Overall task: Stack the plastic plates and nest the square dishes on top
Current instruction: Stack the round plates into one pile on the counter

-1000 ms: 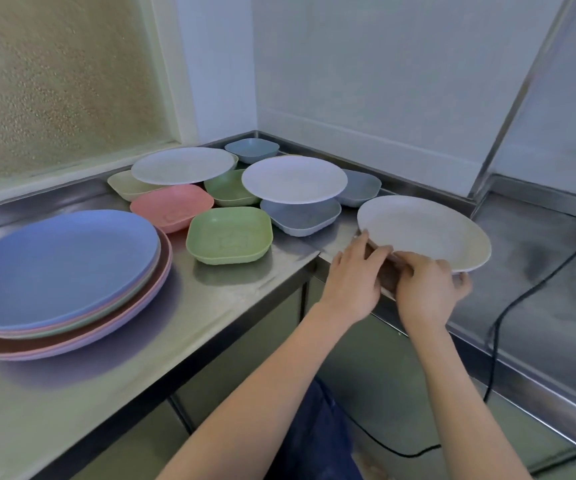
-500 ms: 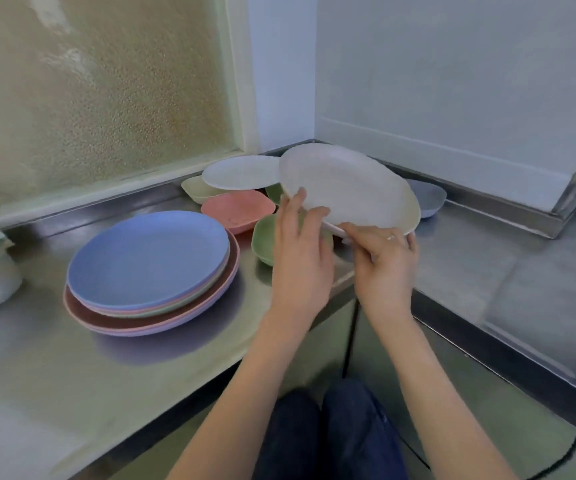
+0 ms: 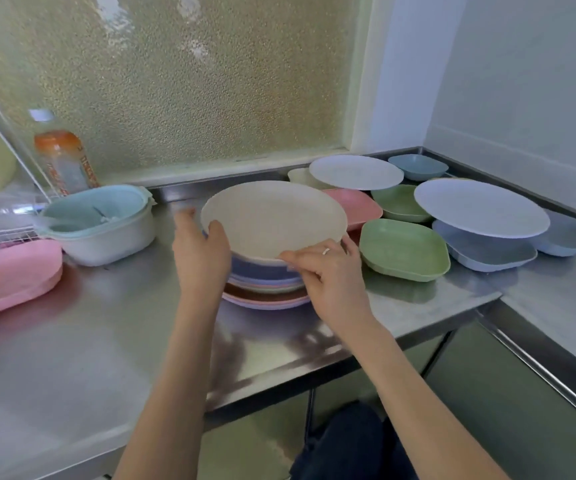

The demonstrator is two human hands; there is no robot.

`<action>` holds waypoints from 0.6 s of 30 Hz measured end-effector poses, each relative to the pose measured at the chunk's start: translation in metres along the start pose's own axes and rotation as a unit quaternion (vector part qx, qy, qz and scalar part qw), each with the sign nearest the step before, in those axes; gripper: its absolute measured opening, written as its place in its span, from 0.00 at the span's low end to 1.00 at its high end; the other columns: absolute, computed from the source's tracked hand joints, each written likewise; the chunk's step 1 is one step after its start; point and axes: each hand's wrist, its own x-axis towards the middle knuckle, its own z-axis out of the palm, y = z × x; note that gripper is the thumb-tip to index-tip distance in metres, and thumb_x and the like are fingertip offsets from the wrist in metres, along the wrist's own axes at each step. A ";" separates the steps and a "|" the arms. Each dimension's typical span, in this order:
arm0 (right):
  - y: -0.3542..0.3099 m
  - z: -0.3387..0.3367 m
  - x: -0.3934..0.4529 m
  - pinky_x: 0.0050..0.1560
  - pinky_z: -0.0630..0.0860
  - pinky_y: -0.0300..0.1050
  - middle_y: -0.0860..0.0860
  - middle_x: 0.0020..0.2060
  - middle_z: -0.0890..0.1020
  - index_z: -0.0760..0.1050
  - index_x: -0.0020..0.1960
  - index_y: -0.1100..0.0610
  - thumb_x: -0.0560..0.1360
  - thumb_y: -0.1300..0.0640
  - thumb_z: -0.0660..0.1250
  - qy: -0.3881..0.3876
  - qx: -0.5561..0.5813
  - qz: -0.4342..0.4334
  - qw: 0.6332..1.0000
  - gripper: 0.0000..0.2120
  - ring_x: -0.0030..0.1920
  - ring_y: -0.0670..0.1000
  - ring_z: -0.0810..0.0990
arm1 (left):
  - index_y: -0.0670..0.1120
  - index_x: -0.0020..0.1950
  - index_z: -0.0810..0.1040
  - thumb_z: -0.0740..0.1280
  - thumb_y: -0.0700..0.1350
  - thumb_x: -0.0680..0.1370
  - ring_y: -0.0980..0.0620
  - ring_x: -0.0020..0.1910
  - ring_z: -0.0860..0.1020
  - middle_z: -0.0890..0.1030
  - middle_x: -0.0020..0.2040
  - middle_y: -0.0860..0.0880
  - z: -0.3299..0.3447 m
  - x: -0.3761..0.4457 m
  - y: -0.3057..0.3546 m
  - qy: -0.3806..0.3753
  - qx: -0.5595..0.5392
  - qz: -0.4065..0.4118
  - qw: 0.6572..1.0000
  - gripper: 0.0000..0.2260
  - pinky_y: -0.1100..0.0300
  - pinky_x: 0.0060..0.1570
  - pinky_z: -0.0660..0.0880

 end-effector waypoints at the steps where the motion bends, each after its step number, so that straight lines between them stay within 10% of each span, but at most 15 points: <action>1: 0.001 0.003 -0.001 0.63 0.64 0.60 0.46 0.41 0.86 0.83 0.50 0.52 0.72 0.60 0.61 -0.014 0.003 -0.001 1.000 0.14 0.46 0.52 0.79 | 0.42 0.68 0.66 0.57 0.41 0.78 0.45 0.63 0.71 0.73 0.66 0.43 0.000 0.000 -0.007 -0.012 -0.001 -0.015 1.000 0.17 0.63 0.48 0.61; 12: 0.012 -0.005 0.001 0.62 0.68 0.49 0.40 0.47 0.84 0.80 0.54 0.43 0.77 0.57 0.65 -0.103 0.055 0.030 0.993 0.12 0.51 0.40 0.78 | 0.44 0.73 0.64 0.55 0.37 0.76 0.43 0.66 0.70 0.72 0.69 0.42 0.005 0.008 -0.037 -0.055 0.012 -0.031 0.998 0.24 0.55 0.64 0.65; 15: 0.014 -0.016 0.010 0.52 0.70 0.30 0.41 0.54 0.82 0.79 0.57 0.48 0.79 0.55 0.62 -0.043 0.135 0.085 0.986 0.11 0.54 0.36 0.76 | 0.43 0.74 0.61 0.55 0.38 0.77 0.47 0.69 0.67 0.69 0.71 0.45 0.003 0.016 -0.033 -0.051 0.000 -0.049 0.997 0.25 0.60 0.66 0.62; 18: 0.027 -0.018 0.028 0.54 0.68 0.32 0.45 0.59 0.79 0.73 0.65 0.52 0.79 0.55 0.60 -0.002 0.113 0.172 0.979 0.15 0.56 0.46 0.77 | 0.40 0.72 0.65 0.55 0.39 0.77 0.46 0.71 0.66 0.68 0.72 0.43 0.002 0.033 -0.032 -0.056 -0.016 -0.043 0.997 0.23 0.58 0.69 0.60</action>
